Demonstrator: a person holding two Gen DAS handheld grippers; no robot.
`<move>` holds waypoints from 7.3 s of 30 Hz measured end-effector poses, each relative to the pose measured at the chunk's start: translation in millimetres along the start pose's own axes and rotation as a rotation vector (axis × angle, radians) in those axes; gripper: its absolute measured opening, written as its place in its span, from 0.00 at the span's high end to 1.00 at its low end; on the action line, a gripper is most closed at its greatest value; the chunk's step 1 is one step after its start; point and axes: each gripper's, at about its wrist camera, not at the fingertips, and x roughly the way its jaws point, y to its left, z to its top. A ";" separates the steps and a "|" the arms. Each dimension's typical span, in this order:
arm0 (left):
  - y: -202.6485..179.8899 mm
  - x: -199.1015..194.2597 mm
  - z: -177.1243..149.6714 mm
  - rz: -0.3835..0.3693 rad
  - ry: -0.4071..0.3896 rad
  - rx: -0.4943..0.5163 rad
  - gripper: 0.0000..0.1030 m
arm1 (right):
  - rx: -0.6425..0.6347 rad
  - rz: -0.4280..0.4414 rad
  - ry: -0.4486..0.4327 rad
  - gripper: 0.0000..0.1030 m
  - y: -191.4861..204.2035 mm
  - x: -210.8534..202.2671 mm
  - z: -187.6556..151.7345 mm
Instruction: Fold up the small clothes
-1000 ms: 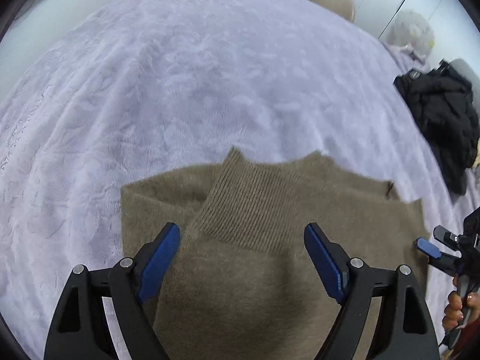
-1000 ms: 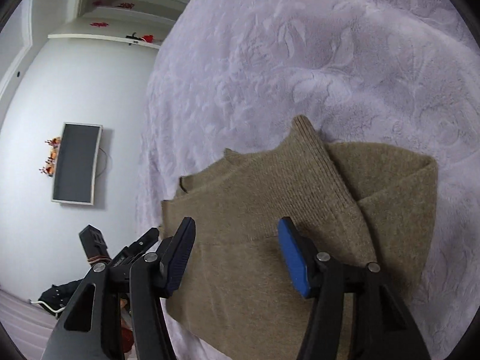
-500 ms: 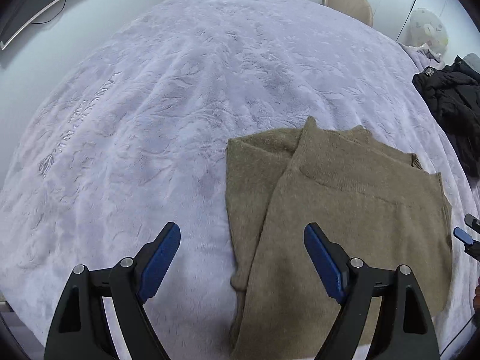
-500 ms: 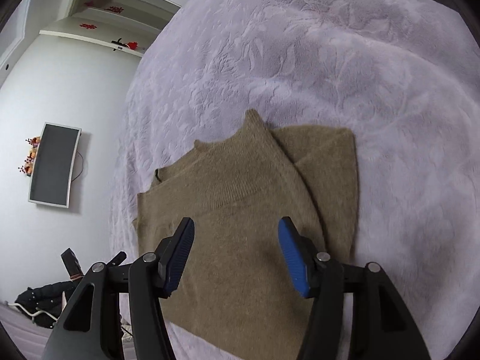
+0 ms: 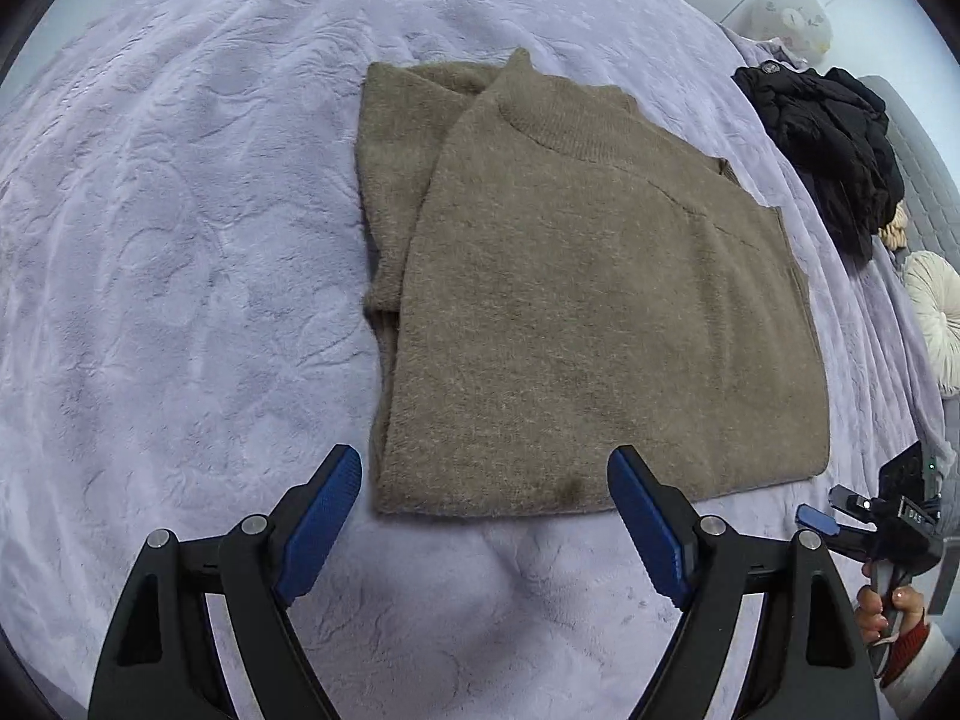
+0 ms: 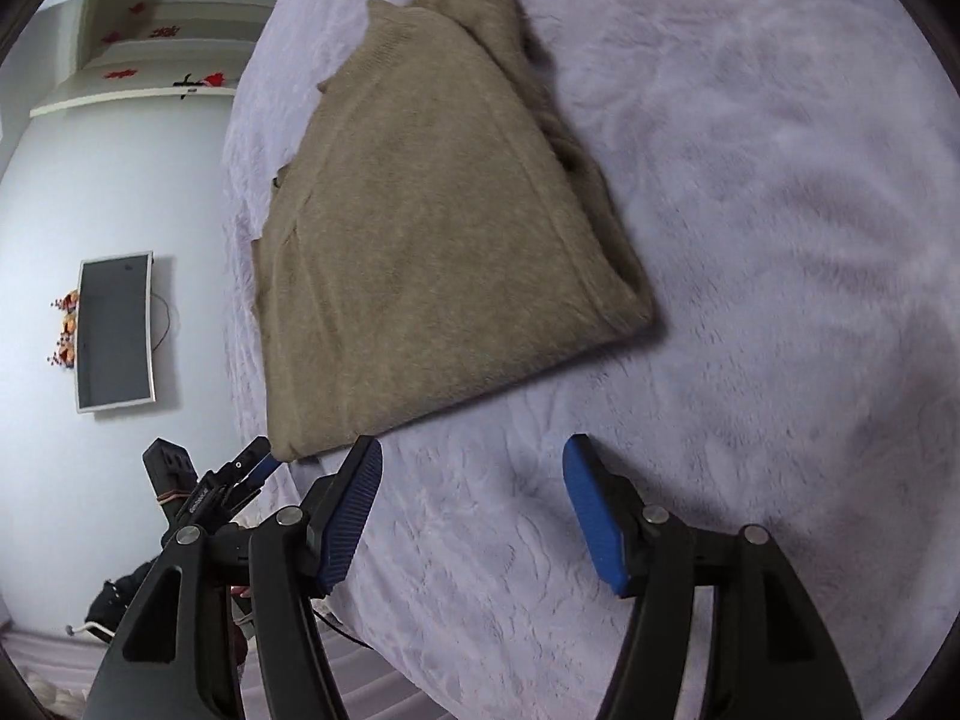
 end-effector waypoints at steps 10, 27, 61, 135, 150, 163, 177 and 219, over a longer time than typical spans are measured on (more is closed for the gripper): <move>12.1 7.5 3.6 0.005 0.043 0.031 0.92 | 0.204 0.085 -0.133 0.92 -24.6 6.2 16.4; 29.5 -7.4 -20.3 0.147 -0.029 -0.034 0.04 | 0.077 -0.125 -0.072 0.89 -5.7 9.4 24.0; -78.0 -30.2 -106.9 0.166 0.135 -0.126 0.01 | -0.329 -0.400 0.070 0.17 80.0 -4.3 -69.6; 1.3 31.2 -1.8 -0.383 -0.096 -0.340 0.01 | -0.292 -0.539 0.105 0.00 119.4 80.5 -67.5; 0.3 72.0 15.7 -0.308 -0.070 -0.266 0.01 | -0.446 -0.577 0.082 0.00 152.7 143.4 -8.5; -26.4 48.8 19.7 -0.029 -0.139 -0.182 0.80 | -0.444 -0.546 0.108 0.00 150.8 133.3 -3.9; -123.1 27.9 -4.4 0.335 -0.399 0.504 0.88 | -0.549 -0.379 0.173 0.00 258.5 95.3 87.6; -253.3 -22.3 -5.3 0.164 -0.511 0.746 0.88 | -0.764 -0.236 0.257 0.81 339.3 99.6 148.1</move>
